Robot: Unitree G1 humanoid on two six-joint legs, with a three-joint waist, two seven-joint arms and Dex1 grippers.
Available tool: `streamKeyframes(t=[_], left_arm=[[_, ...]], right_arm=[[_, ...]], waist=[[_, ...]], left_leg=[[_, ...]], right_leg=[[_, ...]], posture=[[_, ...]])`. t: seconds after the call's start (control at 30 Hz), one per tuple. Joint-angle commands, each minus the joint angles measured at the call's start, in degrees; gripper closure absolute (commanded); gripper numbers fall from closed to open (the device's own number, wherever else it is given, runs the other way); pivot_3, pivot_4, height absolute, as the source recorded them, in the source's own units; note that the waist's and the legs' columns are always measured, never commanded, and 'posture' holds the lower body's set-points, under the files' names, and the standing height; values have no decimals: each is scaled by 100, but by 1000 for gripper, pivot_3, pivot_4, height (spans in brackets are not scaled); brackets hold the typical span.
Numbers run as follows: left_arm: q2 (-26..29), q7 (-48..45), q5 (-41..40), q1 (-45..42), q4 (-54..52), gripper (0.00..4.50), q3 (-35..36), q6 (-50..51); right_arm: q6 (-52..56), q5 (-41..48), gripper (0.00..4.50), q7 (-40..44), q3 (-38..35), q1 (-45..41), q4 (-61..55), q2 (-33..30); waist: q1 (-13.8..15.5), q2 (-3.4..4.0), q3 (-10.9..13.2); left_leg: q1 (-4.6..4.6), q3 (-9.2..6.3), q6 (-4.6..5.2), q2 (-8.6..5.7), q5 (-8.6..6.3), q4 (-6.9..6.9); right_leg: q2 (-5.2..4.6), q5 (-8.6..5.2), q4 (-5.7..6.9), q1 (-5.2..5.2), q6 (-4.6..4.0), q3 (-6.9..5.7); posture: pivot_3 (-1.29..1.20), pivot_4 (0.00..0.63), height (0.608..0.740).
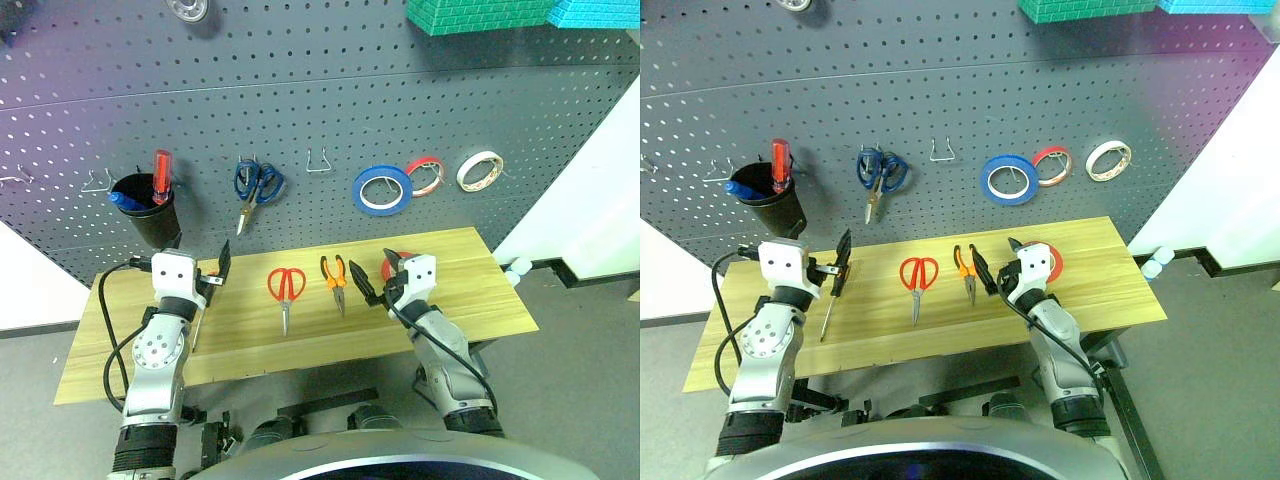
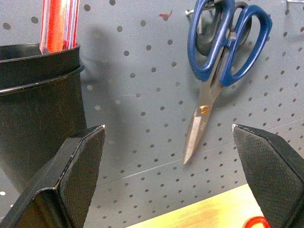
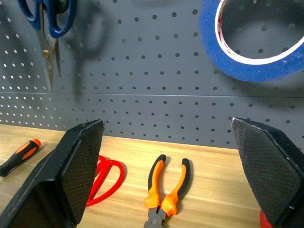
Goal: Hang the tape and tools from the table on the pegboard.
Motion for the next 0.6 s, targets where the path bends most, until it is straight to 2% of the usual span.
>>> streamKeyframes(t=[0.03,0.43,0.6], left_arm=[[17,72,0,-185,42,37,42,-244],[253,-421,-476,-511,485,37,145,-267],[324,-1037,-880,-617,543,37,-11,-51]], right_arm=[[-139,15,0,62,-59,-276,20,-57],[-194,-10,0,161,-286,-766,353,-465],[-122,-47,0,182,-374,-923,508,-661]], waist=[[0,-2,-8],[10,-23,-107],[7,-19,-115]], left_leg=[[0,0,0,0,0,0],[1,0,-1,0,0,6],[2,0,-1,0,1,12]], right_leg=[[0,1,0,0,1,0],[-1,14,1,5,8,-6],[-2,16,2,7,7,-8]], posture=[[-190,37,739],[-174,33,739],[-169,38,739]])
